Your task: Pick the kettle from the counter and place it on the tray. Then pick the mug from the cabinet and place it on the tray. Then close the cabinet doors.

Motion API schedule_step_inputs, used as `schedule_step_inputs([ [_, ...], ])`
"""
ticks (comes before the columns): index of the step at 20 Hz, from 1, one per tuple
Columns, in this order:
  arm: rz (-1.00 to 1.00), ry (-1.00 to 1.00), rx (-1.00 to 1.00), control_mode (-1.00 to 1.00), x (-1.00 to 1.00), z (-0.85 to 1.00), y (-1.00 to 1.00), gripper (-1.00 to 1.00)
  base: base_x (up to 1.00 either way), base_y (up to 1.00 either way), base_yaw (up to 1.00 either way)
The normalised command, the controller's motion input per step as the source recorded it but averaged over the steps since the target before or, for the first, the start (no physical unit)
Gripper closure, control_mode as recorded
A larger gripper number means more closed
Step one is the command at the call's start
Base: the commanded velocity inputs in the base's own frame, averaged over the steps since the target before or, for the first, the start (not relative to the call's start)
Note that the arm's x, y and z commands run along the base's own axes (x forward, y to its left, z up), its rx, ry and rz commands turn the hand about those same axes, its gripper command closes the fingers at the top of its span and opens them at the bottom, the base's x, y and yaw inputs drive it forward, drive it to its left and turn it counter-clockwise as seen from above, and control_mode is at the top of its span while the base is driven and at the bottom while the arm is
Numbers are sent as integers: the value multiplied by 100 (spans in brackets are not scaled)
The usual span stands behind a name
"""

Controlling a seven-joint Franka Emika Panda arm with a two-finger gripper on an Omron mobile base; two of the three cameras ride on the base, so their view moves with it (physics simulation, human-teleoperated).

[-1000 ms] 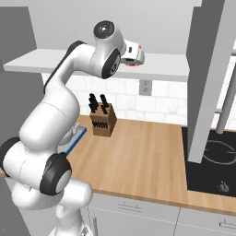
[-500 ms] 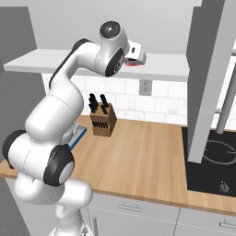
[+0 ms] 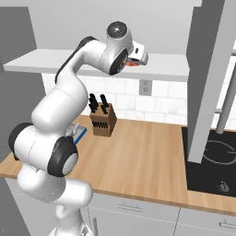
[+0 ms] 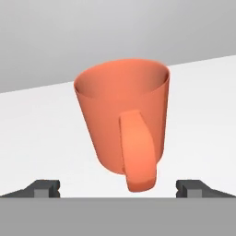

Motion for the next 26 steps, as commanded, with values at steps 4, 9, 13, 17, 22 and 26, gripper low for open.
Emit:
schedule_step_inputs([
  [4,0,1,4,-100,26,-3,-3,-100,0,0,0],
  [9,0,2,6,-100,27,-2,-10,-100,0,0,0],
  [13,0,0,5,-100,11,0,-11,100,0,0,0],
  [17,0,0,1,-100,0,-4,0,100,0,0,0],
  [22,0,-3,3,-100,0,-12,0,100,0,0,0],
  [26,0,-10,0,-100,0,-16,0,100,0,0,0],
])
